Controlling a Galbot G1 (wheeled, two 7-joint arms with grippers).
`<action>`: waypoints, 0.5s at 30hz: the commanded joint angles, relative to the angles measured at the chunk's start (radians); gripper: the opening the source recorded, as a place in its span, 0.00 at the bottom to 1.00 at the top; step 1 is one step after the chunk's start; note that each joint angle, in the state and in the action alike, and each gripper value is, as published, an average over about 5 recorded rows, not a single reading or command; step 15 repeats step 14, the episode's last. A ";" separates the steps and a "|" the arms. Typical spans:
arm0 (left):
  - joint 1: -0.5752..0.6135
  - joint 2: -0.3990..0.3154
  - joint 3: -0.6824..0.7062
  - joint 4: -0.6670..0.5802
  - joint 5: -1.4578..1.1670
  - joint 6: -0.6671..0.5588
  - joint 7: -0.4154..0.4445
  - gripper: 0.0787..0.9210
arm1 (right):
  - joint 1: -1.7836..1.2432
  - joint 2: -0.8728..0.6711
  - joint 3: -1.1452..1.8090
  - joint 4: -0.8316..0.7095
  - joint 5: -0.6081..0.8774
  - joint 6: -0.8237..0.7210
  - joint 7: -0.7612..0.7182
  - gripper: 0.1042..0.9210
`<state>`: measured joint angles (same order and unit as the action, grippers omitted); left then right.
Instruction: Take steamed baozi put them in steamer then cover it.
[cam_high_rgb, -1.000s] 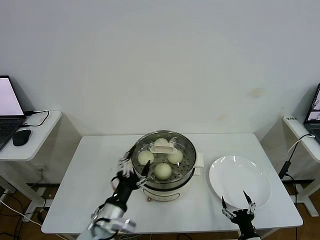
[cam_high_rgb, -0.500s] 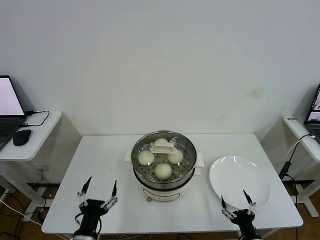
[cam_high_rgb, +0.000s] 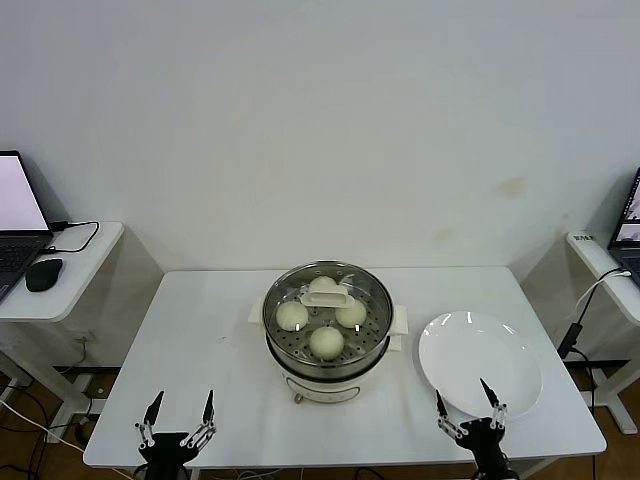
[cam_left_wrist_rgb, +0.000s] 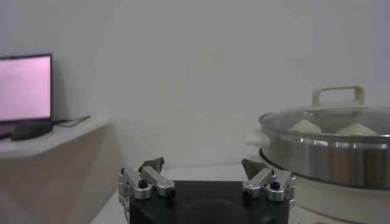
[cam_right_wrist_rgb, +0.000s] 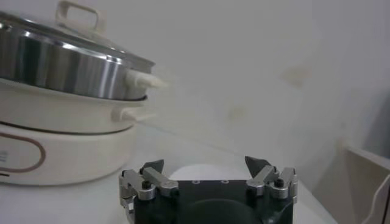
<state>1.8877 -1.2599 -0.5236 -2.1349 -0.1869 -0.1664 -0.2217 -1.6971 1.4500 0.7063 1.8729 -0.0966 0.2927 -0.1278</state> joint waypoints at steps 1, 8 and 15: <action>0.042 -0.013 -0.023 0.011 -0.054 -0.011 0.025 0.88 | -0.003 -0.005 -0.010 0.007 0.004 0.001 -0.001 0.88; 0.041 -0.017 -0.018 0.024 -0.040 -0.003 0.038 0.88 | 0.002 -0.007 -0.014 0.008 0.009 -0.008 -0.002 0.88; 0.038 -0.012 -0.021 0.034 -0.038 0.005 0.046 0.88 | -0.001 -0.008 -0.016 0.018 0.023 -0.027 -0.003 0.88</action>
